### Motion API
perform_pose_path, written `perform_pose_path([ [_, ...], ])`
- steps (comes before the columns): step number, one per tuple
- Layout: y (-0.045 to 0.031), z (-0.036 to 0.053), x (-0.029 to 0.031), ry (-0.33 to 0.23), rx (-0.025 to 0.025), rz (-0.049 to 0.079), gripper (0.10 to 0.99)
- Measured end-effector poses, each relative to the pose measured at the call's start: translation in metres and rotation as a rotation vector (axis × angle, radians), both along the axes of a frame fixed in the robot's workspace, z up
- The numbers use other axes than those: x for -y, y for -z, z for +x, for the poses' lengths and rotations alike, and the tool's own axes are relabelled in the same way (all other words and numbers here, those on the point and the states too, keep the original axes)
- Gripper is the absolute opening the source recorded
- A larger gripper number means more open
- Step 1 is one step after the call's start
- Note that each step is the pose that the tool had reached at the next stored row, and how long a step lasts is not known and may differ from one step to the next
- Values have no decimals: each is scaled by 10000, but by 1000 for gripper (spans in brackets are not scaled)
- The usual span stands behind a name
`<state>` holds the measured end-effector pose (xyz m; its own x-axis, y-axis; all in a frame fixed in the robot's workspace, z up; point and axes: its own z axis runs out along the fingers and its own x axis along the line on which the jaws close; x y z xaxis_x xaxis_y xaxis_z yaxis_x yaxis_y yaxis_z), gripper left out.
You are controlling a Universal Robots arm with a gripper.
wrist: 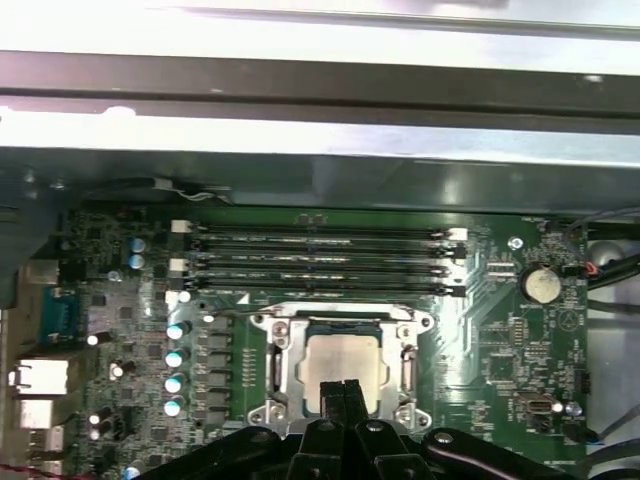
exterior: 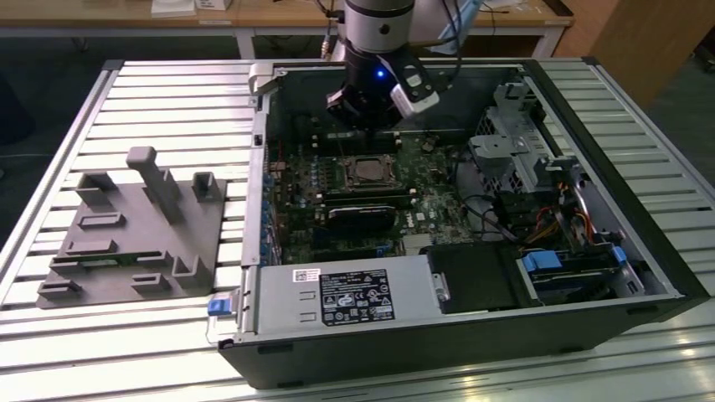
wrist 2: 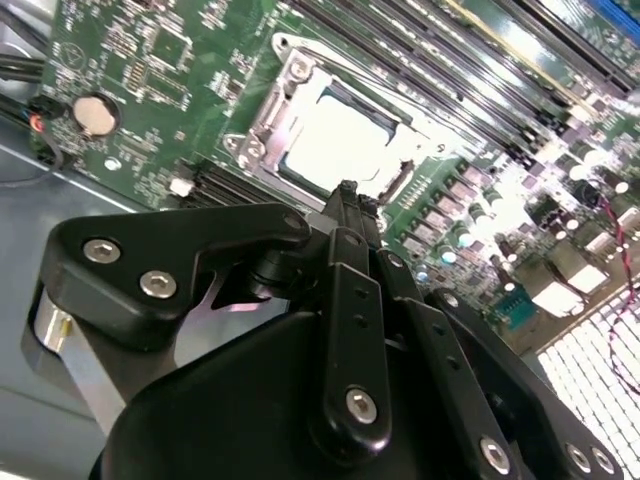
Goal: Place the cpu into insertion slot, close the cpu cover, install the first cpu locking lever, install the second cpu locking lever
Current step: 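Install the first cpu locking lever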
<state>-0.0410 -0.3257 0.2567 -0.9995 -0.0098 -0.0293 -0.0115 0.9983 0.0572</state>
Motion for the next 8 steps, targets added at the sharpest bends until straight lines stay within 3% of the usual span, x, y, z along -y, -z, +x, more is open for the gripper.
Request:
perform_pose_path([
  [8, 1, -160, 0, 0, 1, 2, 106],
])
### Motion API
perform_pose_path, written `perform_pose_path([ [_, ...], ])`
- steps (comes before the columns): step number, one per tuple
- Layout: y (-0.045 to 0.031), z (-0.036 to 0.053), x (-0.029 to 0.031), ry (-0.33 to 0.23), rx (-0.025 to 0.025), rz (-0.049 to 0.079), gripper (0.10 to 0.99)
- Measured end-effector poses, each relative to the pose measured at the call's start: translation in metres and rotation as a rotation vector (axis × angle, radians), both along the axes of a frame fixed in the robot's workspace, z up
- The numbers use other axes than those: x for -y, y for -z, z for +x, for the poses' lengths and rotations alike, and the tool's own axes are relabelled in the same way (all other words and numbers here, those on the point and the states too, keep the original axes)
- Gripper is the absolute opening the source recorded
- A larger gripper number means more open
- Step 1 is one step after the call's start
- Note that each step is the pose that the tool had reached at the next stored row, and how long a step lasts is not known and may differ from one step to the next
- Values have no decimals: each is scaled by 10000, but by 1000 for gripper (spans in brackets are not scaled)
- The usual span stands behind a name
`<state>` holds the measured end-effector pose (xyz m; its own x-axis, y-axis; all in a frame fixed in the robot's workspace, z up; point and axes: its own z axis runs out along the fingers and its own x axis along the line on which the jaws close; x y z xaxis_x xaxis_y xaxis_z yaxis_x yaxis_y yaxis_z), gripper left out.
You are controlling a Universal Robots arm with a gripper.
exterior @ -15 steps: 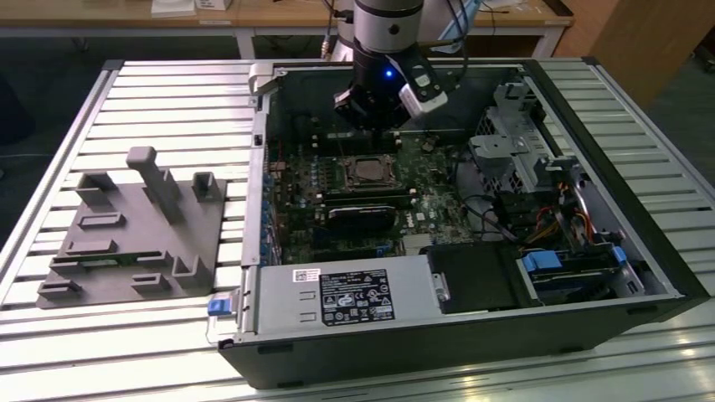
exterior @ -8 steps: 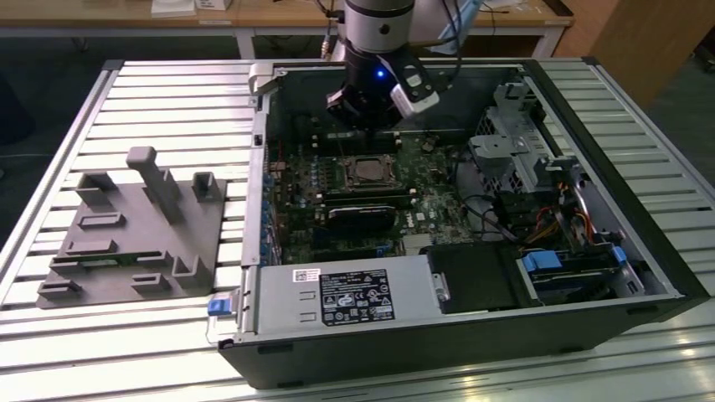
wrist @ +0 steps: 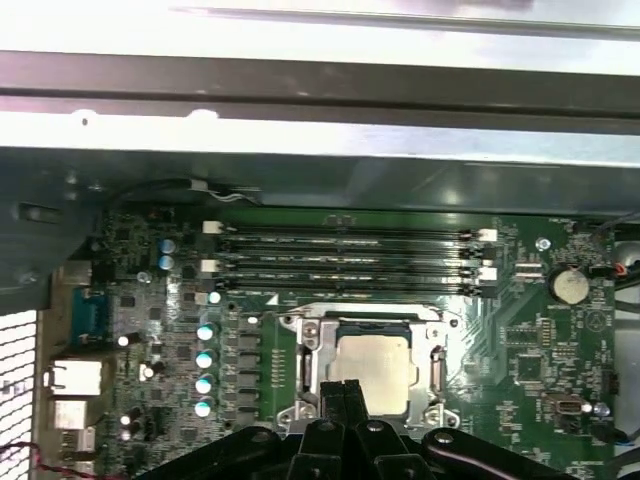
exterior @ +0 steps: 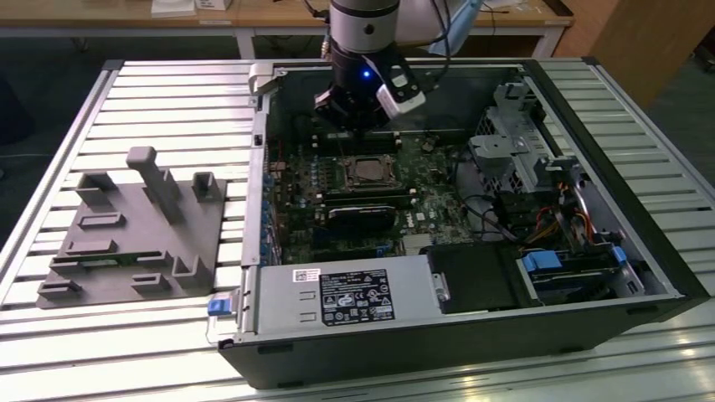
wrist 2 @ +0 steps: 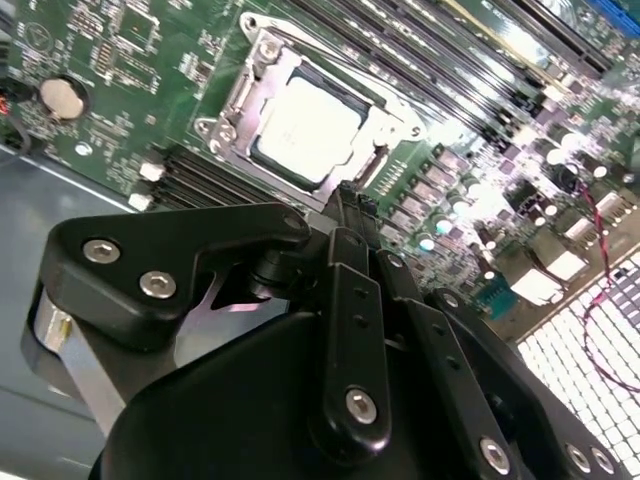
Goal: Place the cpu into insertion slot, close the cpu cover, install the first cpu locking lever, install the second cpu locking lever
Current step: 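Install the first cpu locking lever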
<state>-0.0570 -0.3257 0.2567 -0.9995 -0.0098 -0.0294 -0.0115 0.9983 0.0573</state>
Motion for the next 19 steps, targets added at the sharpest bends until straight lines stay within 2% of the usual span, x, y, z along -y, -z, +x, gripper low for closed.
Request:
perform_pose_path([
  [19, 21, -277, 0, 1, 1, 0, 106],
])
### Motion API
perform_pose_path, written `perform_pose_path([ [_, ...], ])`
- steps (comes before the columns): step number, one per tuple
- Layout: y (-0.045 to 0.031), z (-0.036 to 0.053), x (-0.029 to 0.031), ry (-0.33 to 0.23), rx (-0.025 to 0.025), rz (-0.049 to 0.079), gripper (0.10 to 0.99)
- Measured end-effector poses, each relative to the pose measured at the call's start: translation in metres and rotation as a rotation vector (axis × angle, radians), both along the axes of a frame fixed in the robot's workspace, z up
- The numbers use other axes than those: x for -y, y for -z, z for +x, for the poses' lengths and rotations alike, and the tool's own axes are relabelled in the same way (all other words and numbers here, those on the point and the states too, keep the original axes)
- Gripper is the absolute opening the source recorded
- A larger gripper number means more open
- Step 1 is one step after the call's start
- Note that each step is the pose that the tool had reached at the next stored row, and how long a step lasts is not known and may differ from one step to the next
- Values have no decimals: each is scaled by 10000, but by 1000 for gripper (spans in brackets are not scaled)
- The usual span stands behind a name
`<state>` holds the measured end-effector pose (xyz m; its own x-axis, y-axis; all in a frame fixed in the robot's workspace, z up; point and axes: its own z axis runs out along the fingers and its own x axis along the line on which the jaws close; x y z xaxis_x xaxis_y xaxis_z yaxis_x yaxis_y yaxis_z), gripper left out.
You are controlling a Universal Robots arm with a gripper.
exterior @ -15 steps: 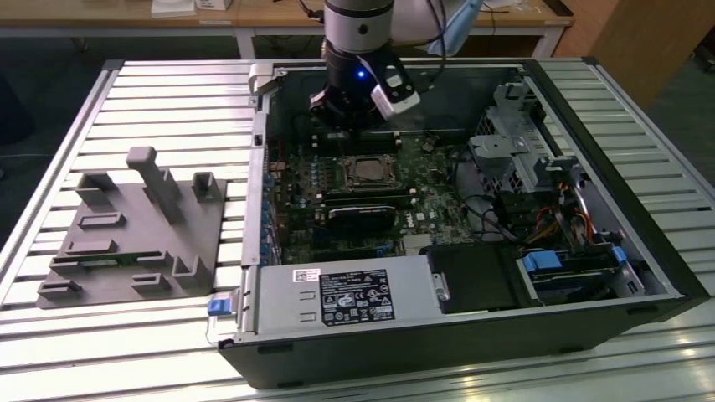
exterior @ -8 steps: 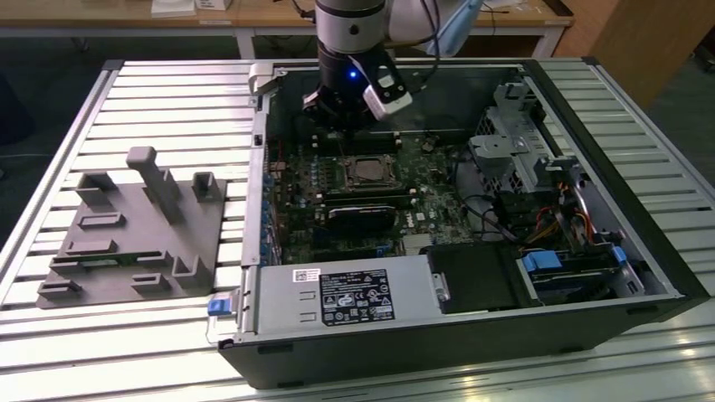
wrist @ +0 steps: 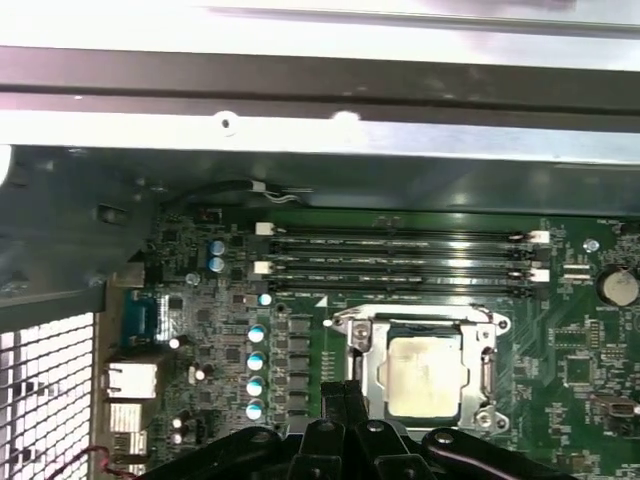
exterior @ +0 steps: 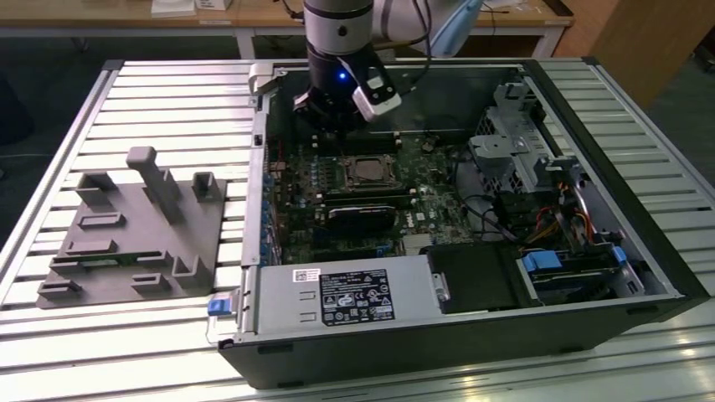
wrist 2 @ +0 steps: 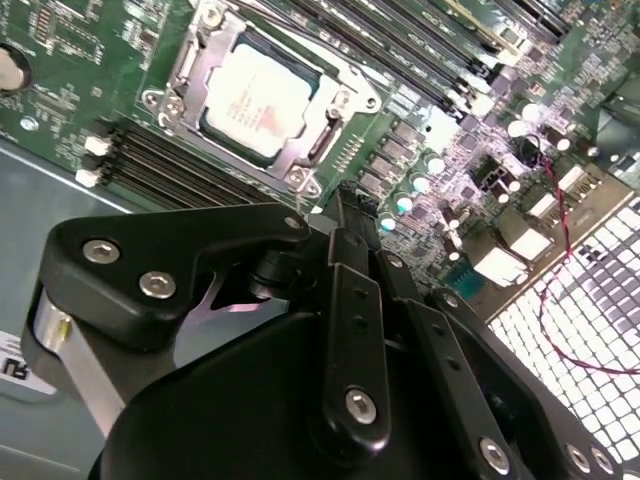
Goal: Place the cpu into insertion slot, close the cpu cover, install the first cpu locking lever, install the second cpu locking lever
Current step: 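Install the first cpu locking lever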
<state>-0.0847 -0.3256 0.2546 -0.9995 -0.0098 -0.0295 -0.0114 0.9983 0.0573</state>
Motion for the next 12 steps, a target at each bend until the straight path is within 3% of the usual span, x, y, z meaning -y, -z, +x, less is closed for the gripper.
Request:
perform_pose_path([
  [7, 30, -95, 1, -1, -1, 88, 106],
  [10, 42, -118, 2, -2, -2, 312, 106],
  [12, 46, -129, 2, 0, -1, 584, 106],
])
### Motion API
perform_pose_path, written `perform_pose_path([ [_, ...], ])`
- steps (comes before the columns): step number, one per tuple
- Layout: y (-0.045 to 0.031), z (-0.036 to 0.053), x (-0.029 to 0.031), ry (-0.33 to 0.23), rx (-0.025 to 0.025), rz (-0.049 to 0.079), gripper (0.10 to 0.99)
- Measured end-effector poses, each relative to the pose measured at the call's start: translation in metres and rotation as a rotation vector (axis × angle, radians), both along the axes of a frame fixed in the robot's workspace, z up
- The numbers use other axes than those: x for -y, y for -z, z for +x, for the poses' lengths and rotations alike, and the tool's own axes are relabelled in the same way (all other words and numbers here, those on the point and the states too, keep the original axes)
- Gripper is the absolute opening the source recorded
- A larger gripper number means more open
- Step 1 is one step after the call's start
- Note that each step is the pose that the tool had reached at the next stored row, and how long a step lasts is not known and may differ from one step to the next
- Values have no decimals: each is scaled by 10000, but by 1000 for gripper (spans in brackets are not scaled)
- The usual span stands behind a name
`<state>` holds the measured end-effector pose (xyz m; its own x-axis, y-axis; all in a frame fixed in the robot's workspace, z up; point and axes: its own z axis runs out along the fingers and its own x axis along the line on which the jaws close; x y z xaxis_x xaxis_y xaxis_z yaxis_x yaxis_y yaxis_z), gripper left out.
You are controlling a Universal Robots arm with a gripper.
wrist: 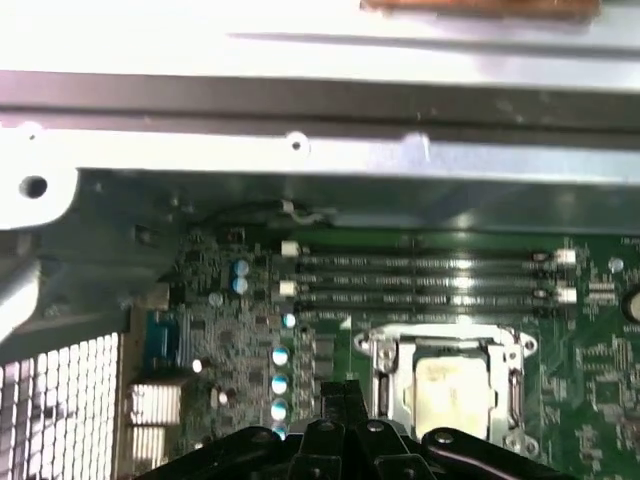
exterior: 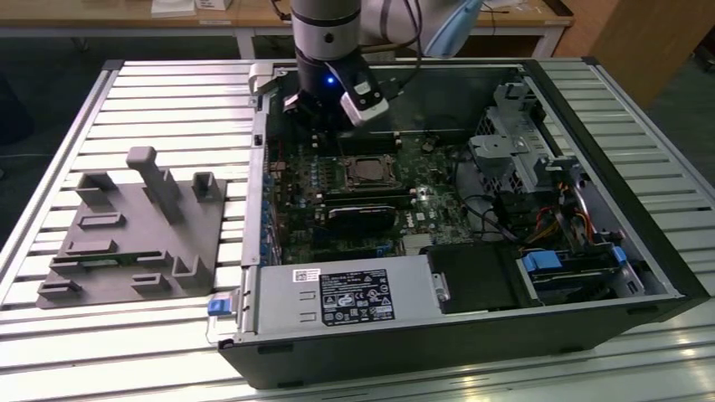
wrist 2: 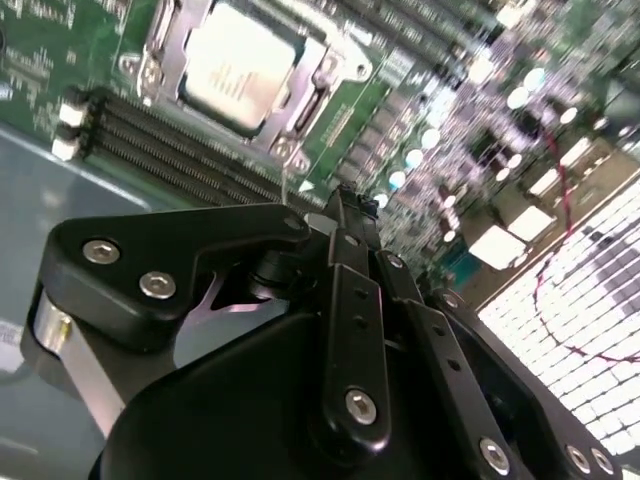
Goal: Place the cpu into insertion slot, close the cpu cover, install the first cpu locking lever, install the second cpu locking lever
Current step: 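Install the first cpu locking lever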
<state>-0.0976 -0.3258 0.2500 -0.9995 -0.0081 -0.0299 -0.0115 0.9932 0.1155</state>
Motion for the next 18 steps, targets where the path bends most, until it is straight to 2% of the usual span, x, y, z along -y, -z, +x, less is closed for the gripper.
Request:
perform_pose_path([
  [9, 13, -36, 1, 0, -1, 1386, 106],
  [10, 14, -37, 1, 0, 0, 1451, 106],
  [11, 15, -37, 0, 0, 1, 1463, 106],
  [16, 15, -30, 1, -2, -1, 1465, 106],
  [18, 15, 6, 1, -1, -1, 1465, 106],
])
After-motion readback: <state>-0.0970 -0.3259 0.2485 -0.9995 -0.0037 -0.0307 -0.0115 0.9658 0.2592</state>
